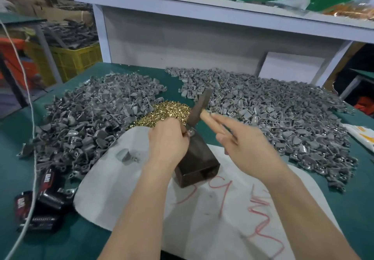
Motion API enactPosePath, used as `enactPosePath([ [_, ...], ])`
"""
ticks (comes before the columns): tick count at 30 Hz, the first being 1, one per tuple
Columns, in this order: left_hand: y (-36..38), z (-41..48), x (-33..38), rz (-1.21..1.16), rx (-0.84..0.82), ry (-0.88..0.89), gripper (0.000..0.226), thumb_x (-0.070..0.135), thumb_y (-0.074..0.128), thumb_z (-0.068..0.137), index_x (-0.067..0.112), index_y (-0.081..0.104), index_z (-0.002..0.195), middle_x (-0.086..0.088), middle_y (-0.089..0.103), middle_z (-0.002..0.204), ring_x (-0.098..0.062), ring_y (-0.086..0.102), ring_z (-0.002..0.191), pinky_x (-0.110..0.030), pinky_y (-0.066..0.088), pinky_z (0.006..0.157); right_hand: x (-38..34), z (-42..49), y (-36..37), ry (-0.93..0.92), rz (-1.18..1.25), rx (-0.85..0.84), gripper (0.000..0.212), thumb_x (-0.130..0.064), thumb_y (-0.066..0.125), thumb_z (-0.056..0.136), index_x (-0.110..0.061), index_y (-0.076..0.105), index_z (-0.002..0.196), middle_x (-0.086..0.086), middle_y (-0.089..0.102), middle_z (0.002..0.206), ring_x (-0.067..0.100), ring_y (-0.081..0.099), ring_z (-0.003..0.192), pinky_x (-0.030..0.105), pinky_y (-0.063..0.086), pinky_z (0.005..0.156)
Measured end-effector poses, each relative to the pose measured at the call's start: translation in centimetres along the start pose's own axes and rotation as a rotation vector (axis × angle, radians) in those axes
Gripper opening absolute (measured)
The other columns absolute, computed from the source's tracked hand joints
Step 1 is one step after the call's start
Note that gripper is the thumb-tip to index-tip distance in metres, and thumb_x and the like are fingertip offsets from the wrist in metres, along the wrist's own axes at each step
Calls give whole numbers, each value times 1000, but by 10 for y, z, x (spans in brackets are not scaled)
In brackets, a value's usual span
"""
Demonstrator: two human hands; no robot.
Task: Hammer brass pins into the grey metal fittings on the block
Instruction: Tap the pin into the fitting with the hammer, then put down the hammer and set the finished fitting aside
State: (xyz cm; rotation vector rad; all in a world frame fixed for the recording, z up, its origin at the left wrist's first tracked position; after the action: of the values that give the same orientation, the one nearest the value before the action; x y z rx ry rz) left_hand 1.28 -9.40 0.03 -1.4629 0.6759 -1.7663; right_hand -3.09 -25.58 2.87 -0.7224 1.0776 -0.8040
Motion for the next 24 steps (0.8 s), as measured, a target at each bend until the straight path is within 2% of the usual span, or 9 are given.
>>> enactPosePath([
  [3, 0, 0, 0, 5, 10, 3, 11, 22, 62, 88, 19, 72, 89, -3, 70, 94, -27, 61, 94, -40, 51, 83, 22, 14, 3, 99, 50, 75, 44, -25, 50, 94, -40, 43, 135, -21, 53, 82, -8, 45, 50, 9, 33, 52],
  [5, 1, -1, 1, -9, 14, 3, 10, 21, 61, 89, 20, 71, 89, -2, 69, 96, -25, 61, 96, -41, 50, 85, 37, 20, 21, 229, 179, -8, 39, -26, 48, 95, -38, 46, 132, -16, 56, 80, 2, 50, 48, 21, 40, 51],
  [7, 1, -1, 2, -26, 13, 5, 10, 22, 60, 90, 21, 70, 90, -1, 68, 98, -24, 60, 98, -42, 50, 86, 50, 21, 38, 336, 252, -90, 35, -33, 45, 96, -32, 50, 130, -12, 54, 76, 14, 54, 57, 24, 40, 51],
  [11, -2, -1, 6, -96, 55, 34, 9, 22, 60, 91, 23, 68, 91, 2, 63, 102, -21, 57, 98, -41, 49, 86, 52, 14, 44, 308, -23, -171, 36, -42, 41, 96, -26, 59, 122, -4, 62, 89, 18, 60, 80, 24, 40, 57],
  [15, 3, -2, 10, -183, 26, 50, 10, 21, 60, 91, 23, 68, 96, 4, 66, 102, -18, 59, 96, -41, 48, 90, 43, 17, 39, 285, -274, -158, 39, -47, 40, 96, -24, 66, 112, 10, 64, 104, 27, 58, 90, 34, 49, 80],
  [18, 2, -2, 11, -240, 39, 62, 10, 18, 61, 91, 21, 70, 94, 4, 67, 96, -18, 61, 93, -40, 49, 90, 22, 30, 24, 192, -45, 0, 36, -39, 43, 97, -23, 59, 124, -1, 64, 116, 18, 58, 102, 33, 46, 94],
  [19, 2, -2, 12, -259, 34, 73, 10, 16, 61, 90, 20, 70, 93, 3, 68, 94, -18, 62, 91, -40, 50, 89, 13, 35, 26, 158, 71, -17, 36, -37, 44, 97, -22, 57, 126, -5, 63, 115, 13, 58, 100, 31, 46, 93],
  [22, 3, -2, 15, -331, 30, 90, 14, 12, 59, 90, 19, 70, 92, 1, 68, 93, -18, 62, 89, -39, 52, 86, -4, 47, 39, 104, 274, -107, 14, -27, 51, 95, -24, 64, 98, -8, 67, 84, 9, 61, 71, 31, 52, 74],
  [24, -3, -1, 12, -381, 112, 66, 19, 17, 59, 91, 17, 68, 107, 1, 66, 107, -17, 60, 97, -35, 48, 92, 8, 61, 22, 186, 333, 96, 11, -24, 52, 95, -24, 63, 93, -7, 66, 82, 6, 59, 70, 27, 52, 70],
])
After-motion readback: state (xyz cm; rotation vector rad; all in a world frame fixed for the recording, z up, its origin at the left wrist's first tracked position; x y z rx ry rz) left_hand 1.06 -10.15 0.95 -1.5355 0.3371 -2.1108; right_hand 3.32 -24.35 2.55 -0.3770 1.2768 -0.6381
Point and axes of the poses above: each hand's wrist, its own z-axis towards the middle knuckle, its own y-axis out of the palm, x = y × z, the point moved 7 cm from there along z, towards the middle knuckle
